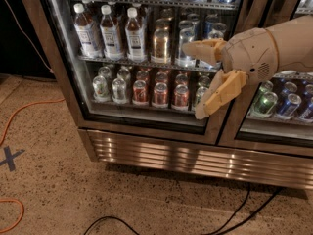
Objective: Open left fridge door
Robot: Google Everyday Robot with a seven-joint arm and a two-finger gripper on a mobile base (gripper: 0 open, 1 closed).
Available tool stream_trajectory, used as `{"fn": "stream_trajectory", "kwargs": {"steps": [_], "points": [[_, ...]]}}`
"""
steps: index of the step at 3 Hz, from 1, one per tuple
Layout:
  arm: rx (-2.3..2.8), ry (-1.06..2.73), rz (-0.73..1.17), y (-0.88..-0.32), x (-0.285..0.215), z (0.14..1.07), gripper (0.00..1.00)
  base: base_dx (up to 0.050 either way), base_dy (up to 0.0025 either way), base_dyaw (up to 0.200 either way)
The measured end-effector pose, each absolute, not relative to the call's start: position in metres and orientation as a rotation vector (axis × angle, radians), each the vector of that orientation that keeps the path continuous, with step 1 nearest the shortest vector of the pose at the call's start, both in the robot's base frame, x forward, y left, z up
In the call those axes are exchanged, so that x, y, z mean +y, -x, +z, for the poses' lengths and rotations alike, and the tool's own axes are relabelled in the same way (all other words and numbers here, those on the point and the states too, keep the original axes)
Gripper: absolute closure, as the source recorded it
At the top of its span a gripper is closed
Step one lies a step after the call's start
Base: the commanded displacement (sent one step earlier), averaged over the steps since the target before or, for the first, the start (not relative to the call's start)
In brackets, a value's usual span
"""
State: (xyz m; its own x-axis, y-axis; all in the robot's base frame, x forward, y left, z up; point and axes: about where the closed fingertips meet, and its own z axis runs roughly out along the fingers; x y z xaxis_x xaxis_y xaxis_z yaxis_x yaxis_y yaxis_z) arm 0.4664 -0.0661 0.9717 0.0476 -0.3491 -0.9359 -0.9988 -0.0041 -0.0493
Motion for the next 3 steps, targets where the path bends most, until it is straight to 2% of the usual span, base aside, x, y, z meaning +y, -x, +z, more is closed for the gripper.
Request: {"fn": "stream_trajectory", "kwargs": {"steps": [1,2,3], "points": [[1.429,1.485,0.979,-0.466,-0.066,0.972,0.0,0.0,0.0,0.0],[1.336,1.396,1.082,-0.466,-0.057,0.963,0.0,0.0,0.0,0.0],[1.132,1.2,1.279,-0.467,-0.048,0.946,0.0,0.0,0.0,0.0]]}}
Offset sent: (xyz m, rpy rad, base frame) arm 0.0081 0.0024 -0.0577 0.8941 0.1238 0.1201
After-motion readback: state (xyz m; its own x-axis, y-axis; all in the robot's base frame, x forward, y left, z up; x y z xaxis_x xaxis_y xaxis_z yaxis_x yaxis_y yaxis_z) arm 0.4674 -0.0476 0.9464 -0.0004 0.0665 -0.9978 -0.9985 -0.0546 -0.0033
